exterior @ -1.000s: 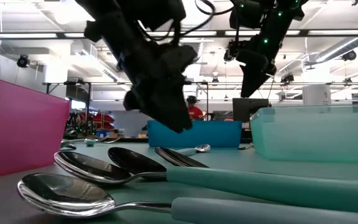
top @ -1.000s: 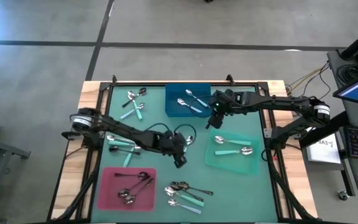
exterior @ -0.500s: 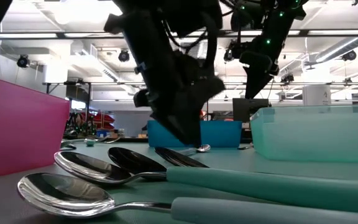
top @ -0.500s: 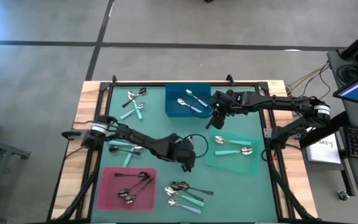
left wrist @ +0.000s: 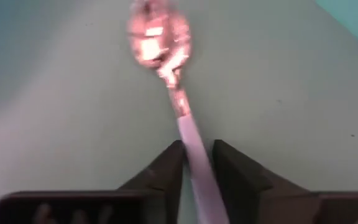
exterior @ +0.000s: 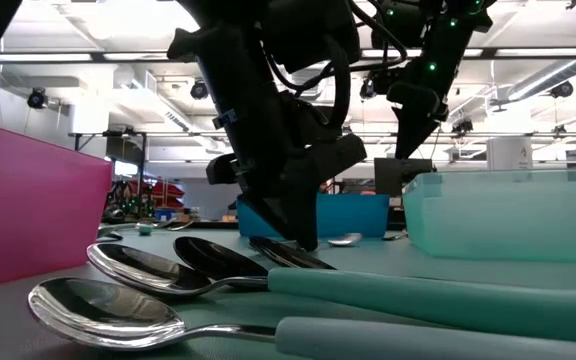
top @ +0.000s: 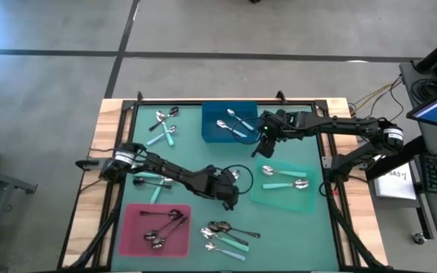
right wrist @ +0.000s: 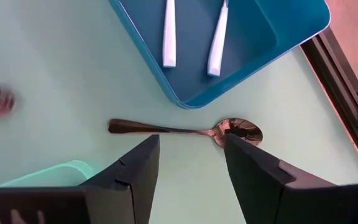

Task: Sort silverware by color (type)
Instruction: Put the blue spoon into the blue bin

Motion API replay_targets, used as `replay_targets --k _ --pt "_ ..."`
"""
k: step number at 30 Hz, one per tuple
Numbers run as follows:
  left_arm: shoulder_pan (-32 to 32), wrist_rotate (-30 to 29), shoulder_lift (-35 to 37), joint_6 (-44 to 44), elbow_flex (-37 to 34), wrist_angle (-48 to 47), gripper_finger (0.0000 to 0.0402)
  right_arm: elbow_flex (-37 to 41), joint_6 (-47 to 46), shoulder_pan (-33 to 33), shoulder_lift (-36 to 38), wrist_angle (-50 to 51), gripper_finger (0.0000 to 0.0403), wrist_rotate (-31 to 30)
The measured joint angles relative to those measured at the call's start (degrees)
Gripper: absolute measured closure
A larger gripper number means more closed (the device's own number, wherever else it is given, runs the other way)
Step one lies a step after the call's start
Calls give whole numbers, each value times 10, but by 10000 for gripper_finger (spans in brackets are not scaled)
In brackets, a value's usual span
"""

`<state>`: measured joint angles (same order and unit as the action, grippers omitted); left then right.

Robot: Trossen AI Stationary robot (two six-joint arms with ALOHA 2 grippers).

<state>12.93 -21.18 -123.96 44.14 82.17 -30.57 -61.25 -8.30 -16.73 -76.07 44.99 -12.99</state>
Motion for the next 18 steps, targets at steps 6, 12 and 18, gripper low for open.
replay_targets --k 6,12,18 --pt "0 4 2 -5 -1 -2 379 0 1 0 0 24 229 0" --pt "0 -16 25 -30 -5 -19 381 0 0 0 14 32 229 0" --pt "0 -85 107 -25 -49 -65 381 2 -12 0 37 19 229 11"
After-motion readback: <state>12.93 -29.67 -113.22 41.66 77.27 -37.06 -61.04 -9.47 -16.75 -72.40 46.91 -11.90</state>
